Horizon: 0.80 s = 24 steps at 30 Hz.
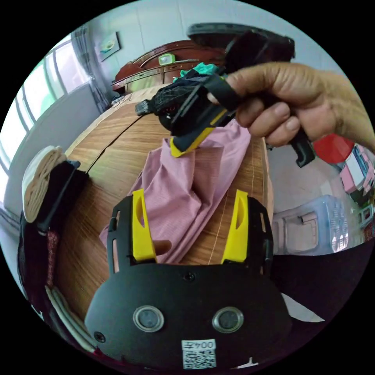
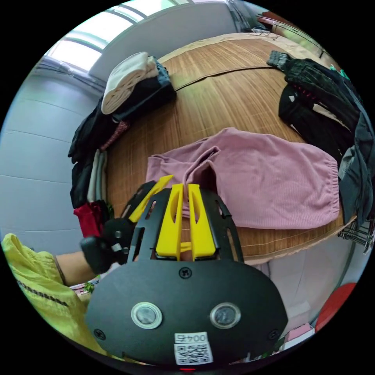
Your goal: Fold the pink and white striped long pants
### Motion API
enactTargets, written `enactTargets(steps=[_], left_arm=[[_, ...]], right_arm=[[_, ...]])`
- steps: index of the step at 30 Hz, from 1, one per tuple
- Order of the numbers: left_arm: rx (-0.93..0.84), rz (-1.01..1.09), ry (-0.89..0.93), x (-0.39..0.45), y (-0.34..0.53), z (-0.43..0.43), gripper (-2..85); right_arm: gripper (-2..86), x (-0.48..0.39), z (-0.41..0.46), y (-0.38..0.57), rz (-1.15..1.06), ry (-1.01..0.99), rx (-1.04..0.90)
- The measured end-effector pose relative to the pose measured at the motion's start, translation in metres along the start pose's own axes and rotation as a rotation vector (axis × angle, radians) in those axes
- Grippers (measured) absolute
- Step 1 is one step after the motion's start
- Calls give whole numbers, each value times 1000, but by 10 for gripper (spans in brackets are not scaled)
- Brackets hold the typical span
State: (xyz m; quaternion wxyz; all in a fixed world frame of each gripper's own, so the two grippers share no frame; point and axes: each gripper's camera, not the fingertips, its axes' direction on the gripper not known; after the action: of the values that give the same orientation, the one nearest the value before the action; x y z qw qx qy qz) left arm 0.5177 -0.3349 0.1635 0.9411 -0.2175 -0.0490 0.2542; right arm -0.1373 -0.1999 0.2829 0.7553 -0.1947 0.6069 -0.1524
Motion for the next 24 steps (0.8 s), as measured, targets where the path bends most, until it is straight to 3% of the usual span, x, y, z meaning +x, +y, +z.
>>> enactTargets(steps=[2, 5, 6, 7, 11, 17, 23, 24], left_arm=[[-46, -1, -44, -2, -19, 3, 282], [-98, -51, -219, -23, -38, -11, 124], [-56, -112, -236, -41, -40, -32, 29], [-16, -177, -171, -67, -39, -56, 18], [99, -402, -138, -154, -21, -159, 0], [107, -724, -251, -305, 87, -311, 5], [-28, -1179, 46, -416, 268, -309, 75], [46, -1223, 132, -421, 286, -317, 71]], right_arm=[[29, -19, -4, -2, -15, -66, -11], [34, -47, -1, 2, -59, -125, -11], [35, -53, -3, 4, -82, -124, 13], [41, -64, -11, 10, -113, -119, 83], [68, -80, -36, 37, -154, -52, 271], [77, -80, -12, 63, -165, 128, 209], [64, -94, 48, 68, -177, 293, 88], [63, -95, 54, 67, -179, 310, 76]])
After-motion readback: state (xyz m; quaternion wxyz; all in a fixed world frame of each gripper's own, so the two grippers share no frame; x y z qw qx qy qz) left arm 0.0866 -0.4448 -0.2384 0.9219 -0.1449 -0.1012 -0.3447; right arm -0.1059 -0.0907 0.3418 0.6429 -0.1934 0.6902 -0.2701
